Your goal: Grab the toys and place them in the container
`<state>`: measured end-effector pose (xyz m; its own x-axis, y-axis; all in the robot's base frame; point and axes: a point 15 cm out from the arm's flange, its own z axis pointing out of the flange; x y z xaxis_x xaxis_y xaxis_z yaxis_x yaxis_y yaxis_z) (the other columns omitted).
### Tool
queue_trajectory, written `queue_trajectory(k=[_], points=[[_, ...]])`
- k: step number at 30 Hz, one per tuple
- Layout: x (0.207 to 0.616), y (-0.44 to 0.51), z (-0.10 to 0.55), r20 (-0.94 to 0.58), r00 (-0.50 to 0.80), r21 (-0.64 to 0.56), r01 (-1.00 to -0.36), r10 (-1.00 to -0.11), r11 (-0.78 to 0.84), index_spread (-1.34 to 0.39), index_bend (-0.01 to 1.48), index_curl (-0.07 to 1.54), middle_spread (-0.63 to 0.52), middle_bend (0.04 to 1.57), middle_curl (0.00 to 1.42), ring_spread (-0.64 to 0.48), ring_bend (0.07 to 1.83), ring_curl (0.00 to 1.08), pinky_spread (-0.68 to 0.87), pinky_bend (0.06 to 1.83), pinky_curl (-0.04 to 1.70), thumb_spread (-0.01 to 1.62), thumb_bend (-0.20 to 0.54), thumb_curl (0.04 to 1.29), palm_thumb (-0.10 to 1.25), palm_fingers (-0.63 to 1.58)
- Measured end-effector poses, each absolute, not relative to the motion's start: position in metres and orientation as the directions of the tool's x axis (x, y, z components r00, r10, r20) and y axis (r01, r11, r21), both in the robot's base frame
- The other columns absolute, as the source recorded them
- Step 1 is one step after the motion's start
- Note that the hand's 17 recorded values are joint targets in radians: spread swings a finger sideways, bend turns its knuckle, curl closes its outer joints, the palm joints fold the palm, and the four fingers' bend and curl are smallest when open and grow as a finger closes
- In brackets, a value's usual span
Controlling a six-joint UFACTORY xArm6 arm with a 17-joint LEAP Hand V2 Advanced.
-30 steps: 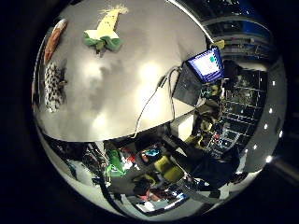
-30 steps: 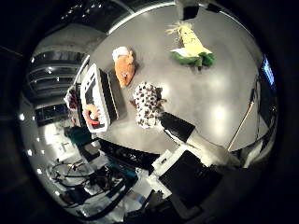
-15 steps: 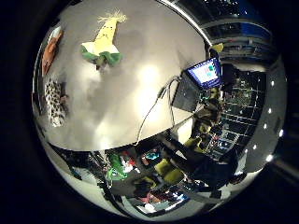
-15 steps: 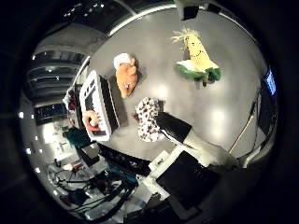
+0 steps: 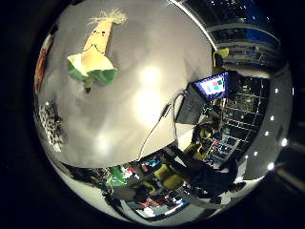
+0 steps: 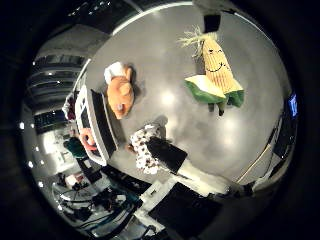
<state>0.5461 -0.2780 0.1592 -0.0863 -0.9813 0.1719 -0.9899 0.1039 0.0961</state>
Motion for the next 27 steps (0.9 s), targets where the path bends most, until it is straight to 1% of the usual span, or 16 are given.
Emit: queue_trajectory(k=[6, 9, 12, 17, 22, 27], points=[[0.563, -0.281, 0.142, 0.192, -0.104, 0.051, -0.992, -0.976, 0.115, -0.32, 0.42, 0.46, -0.01, 0.19, 0.30, 0.10, 0.18, 0.18, 0.39, 0.20, 0.27, 0.98, -0.032, 0.28, 0.36, 0.39], [0.570, -0.286, 0.139, 0.201, -0.157, 0.009, -0.987, -0.967, 0.162, -0.29, 0.34, 0.44, 0.00, 0.18, 0.30, 0.10, 0.20, 0.19, 0.41, 0.23, 0.28, 0.97, -0.036, 0.28, 0.34, 0.35], [0.573, -0.291, 0.139, 0.209, -0.190, -0.013, -0.981, -0.959, 0.192, -0.24, 0.27, 0.42, 0.05, 0.15, 0.28, 0.15, 0.20, 0.20, 0.45, 0.30, 0.30, 0.95, -0.037, 0.28, 0.31, 0.29], [0.569, -0.299, 0.136, 0.215, -0.236, -0.017, -0.971, -0.948, 0.238, -0.17, 0.24, 0.41, 0.13, 0.15, 0.24, 0.20, 0.20, 0.21, 0.48, 0.37, 0.32, 0.93, -0.034, 0.28, 0.27, 0.19], [0.565, -0.309, 0.126, 0.213, -0.273, -0.020, -0.961, -0.938, 0.276, -0.14, 0.26, 0.41, 0.17, 0.16, 0.22, 0.22, 0.19, 0.21, 0.49, 0.38, 0.32, 0.93, -0.032, 0.28, 0.26, 0.16], [0.560, -0.330, 0.104, 0.213, -0.312, -0.031, -0.949, -0.926, 0.313, -0.11, 0.31, 0.42, 0.19, 0.16, 0.22, 0.24, 0.19, 0.21, 0.50, 0.38, 0.31, 0.93, -0.031, 0.29, 0.25, 0.16]])
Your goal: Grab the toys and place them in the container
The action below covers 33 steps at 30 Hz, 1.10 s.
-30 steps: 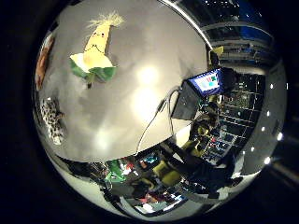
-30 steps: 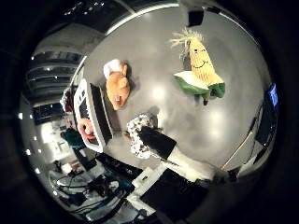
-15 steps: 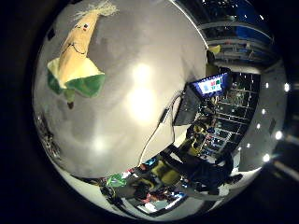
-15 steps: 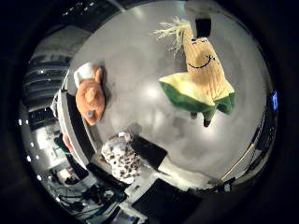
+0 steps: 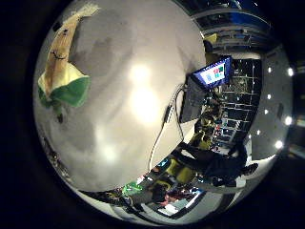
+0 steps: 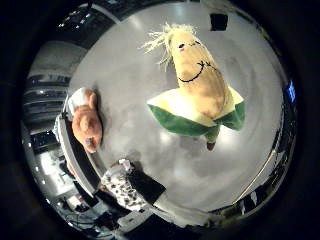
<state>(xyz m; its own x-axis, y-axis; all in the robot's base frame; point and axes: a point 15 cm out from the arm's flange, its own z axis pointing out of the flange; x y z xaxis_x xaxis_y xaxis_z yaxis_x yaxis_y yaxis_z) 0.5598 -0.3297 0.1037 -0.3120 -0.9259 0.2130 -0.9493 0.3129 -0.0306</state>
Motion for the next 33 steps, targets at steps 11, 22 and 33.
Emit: queue_trajectory(k=[11, 22, 33], points=[[0.559, -0.331, 0.080, 0.209, -0.310, -0.020, -0.949, -0.927, 0.313, -0.12, 0.45, 0.44, 0.16, 0.17, 0.23, 0.24, 0.18, 0.19, 0.51, 0.33, 0.29, 0.93, -0.031, 0.29, 0.25, 0.22], [0.562, -0.317, 0.065, 0.210, -0.263, 0.007, -0.963, -0.942, 0.271, -0.28, 0.79, 0.50, -0.02, 0.31, 0.31, 0.15, 0.14, 0.12, 0.51, 0.17, 0.24, 1.00, 0.080, 0.35, 0.61, 0.46], [0.561, -0.326, 0.110, 0.227, -0.261, -0.019, -0.964, -0.938, 0.264, -0.39, 1.14, 0.60, -0.25, 0.58, 0.41, -0.05, 0.19, 0.10, 0.45, 0.17, 0.13, 0.96, 0.037, 0.45, 1.01, 0.52]])
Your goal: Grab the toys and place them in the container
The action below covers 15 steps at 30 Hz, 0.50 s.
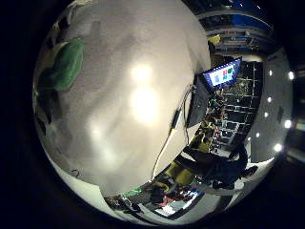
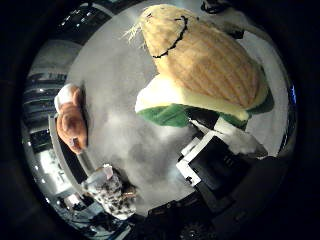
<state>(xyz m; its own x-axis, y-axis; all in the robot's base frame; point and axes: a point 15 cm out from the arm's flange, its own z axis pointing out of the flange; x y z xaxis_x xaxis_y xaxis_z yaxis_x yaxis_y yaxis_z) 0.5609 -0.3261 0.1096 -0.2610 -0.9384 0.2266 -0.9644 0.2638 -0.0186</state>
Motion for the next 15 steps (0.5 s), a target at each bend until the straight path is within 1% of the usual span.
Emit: queue_trajectory(k=[3, 5, 9, 12, 15], points=[[0.547, -0.337, 0.139, 0.231, -0.280, -0.013, -0.958, -0.932, 0.285, -0.39, 1.16, 0.60, -0.28, 0.58, 0.41, -0.07, 0.18, 0.11, 0.43, 0.17, 0.12, 0.97, -0.004, 0.46, 1.05, 0.51], [0.543, -0.346, 0.162, 0.234, -0.294, -0.034, -0.955, -0.927, 0.294, -0.39, 1.17, 0.59, -0.29, 0.59, 0.42, -0.07, 0.18, 0.11, 0.43, 0.17, 0.12, 0.97, -0.014, 0.46, 1.05, 0.51], [0.541, -0.353, 0.215, 0.248, -0.310, -0.099, -0.951, -0.918, 0.294, -0.39, 1.18, 0.59, -0.30, 0.60, 0.43, -0.08, 0.19, 0.12, 0.41, 0.17, 0.12, 0.98, -0.017, 0.46, 1.06, 0.50], [0.530, -0.348, 0.250, 0.254, -0.305, -0.102, -0.952, -0.918, 0.288, -0.39, 1.18, 0.58, -0.30, 0.61, 0.44, -0.09, 0.19, 0.13, 0.40, 0.17, 0.12, 0.98, -0.017, 0.46, 1.06, 0.50], [0.510, -0.337, 0.289, 0.252, -0.303, -0.090, -0.953, -0.919, 0.289, -0.39, 1.19, 0.58, -0.30, 0.61, 0.44, -0.09, 0.19, 0.14, 0.40, 0.17, 0.12, 0.99, -0.017, 0.46, 1.06, 0.50]])
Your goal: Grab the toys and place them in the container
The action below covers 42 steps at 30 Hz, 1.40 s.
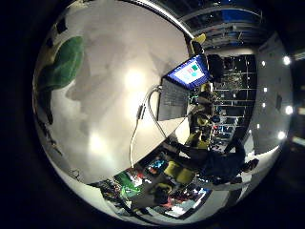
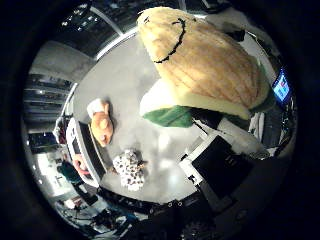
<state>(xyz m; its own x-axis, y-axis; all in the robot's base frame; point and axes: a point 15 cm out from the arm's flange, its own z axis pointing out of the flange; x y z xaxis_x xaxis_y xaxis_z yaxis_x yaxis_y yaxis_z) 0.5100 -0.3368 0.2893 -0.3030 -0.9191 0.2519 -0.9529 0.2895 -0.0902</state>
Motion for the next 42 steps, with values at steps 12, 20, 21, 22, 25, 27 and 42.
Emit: queue_trajectory(k=[12, 20, 21, 22, 25, 27, 42], points=[[0.422, -0.207, 0.369, 0.203, -0.172, -0.077, -0.984, -0.964, 0.159, -0.39, 1.19, 0.57, -0.30, 0.61, 0.46, -0.10, 0.19, 0.16, 0.39, 0.17, 0.11, 1.00, -0.017, 0.46, 1.05, 0.49], [0.391, -0.084, 0.346, 0.146, -0.028, -0.032, -0.999, -0.989, 0.024, -0.39, 1.20, 0.57, -0.31, 0.62, 0.47, -0.10, 0.19, 0.17, 0.39, 0.17, 0.11, 1.00, -0.017, 0.46, 1.05, 0.50], [0.390, -0.073, 0.344, 0.140, -0.018, -0.030, -0.999, -0.990, 0.014, -0.39, 1.20, 0.57, -0.31, 0.62, 0.47, -0.10, 0.19, 0.17, 0.39, 0.17, 0.11, 1.00, -0.017, 0.46, 1.05, 0.50], [0.390, -0.061, 0.341, 0.136, -0.007, -0.028, -1.000, -0.991, 0.003, -0.39, 1.20, 0.57, -0.31, 0.62, 0.47, -0.10, 0.19, 0.17, 0.39, 0.17, 0.11, 1.00, -0.017, 0.46, 1.05, 0.50], [0.390, -0.020, 0.334, 0.128, 0.036, -0.020, -0.999, -0.991, -0.039, -0.39, 1.20, 0.57, -0.31, 0.62, 0.47, -0.10, 0.19, 0.18, 0.39, 0.17, 0.11, 1.00, -0.017, 0.46, 1.05, 0.50], [0.391, 0.009, 0.331, 0.125, 0.069, -0.021, -0.997, -0.990, -0.073, -0.39, 1.20, 0.56, -0.31, 0.61, 0.47, -0.10, 0.19, 0.18, 0.39, 0.17, 0.10, 1.00, -0.017, 0.46, 1.05, 0.50], [0.420, 0.154, 0.270, 0.024, 0.217, -0.005, -0.976, -0.976, -0.217, -0.44, 0.47, 0.38, -0.16, 0.37, 0.41, -0.06, 0.42, 0.27, 0.42, 0.47, 0.21, 1.01, -0.052, 0.42, 0.89, 0.11]])
